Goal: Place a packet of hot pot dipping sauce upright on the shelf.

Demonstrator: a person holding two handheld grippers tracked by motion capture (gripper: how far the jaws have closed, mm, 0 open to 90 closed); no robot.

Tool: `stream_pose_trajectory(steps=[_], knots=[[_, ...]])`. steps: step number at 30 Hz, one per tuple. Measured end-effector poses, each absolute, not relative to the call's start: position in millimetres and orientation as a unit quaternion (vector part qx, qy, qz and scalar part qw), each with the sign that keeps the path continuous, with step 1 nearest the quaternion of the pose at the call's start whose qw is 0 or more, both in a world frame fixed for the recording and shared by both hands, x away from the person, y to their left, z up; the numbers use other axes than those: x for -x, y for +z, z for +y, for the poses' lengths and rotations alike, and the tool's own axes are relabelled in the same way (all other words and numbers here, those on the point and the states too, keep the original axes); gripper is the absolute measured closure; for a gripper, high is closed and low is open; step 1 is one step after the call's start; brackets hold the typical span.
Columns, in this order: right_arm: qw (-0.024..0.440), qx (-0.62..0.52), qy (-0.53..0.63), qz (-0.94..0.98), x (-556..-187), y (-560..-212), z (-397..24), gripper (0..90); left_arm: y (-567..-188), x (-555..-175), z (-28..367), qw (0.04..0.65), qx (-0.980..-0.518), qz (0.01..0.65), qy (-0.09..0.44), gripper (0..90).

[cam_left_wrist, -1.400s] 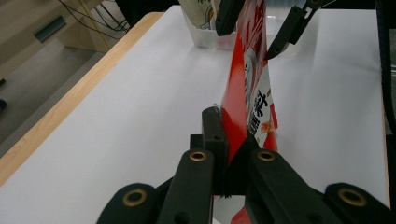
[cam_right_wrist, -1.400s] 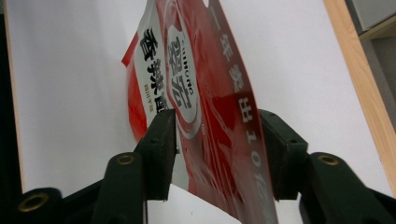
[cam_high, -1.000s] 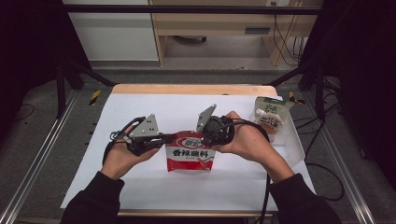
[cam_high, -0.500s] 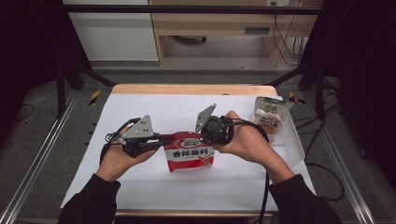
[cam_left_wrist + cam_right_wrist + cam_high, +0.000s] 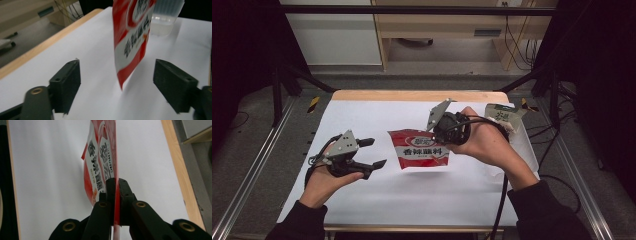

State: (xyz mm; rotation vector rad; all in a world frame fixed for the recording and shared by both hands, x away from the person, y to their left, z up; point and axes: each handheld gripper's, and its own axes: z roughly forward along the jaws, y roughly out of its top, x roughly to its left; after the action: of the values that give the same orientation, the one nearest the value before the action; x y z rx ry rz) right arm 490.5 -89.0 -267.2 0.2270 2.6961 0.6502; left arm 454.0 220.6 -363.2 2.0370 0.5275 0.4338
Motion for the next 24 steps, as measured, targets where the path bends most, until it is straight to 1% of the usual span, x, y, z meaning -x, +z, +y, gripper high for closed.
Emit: stream_pose_trajectory(steps=[4, 10, 12, 15, 24], knots=[[0.188, -0.088, 0.233, 0.95, -492, -258, -98, 89.4, -377, -453, 227, 0.472, -0.832, 0.234, 0.174, 14.2], [0.205, -0.097, 0.234, 0.945, -491, -242, -113, 89.4, -393, -450, 233, 0.473, -0.827, 0.247, 0.177, 11.6], [0.209, -0.1, 0.233, 0.944, -490, -237, -118, 89.4, -400, -450, 235, 0.475, -0.822, 0.262, 0.174, 10.3], [0.215, -0.113, 0.23, 0.942, -489, -230, -127, 89.5, -409, -452, 237, 0.473, -0.817, 0.284, 0.166, 5.5], [0.229, -0.133, 0.242, 0.934, -488, -220, -155, 89.4, -430, -451, 243, 0.457, -0.818, 0.303, 0.173, 5.5]])
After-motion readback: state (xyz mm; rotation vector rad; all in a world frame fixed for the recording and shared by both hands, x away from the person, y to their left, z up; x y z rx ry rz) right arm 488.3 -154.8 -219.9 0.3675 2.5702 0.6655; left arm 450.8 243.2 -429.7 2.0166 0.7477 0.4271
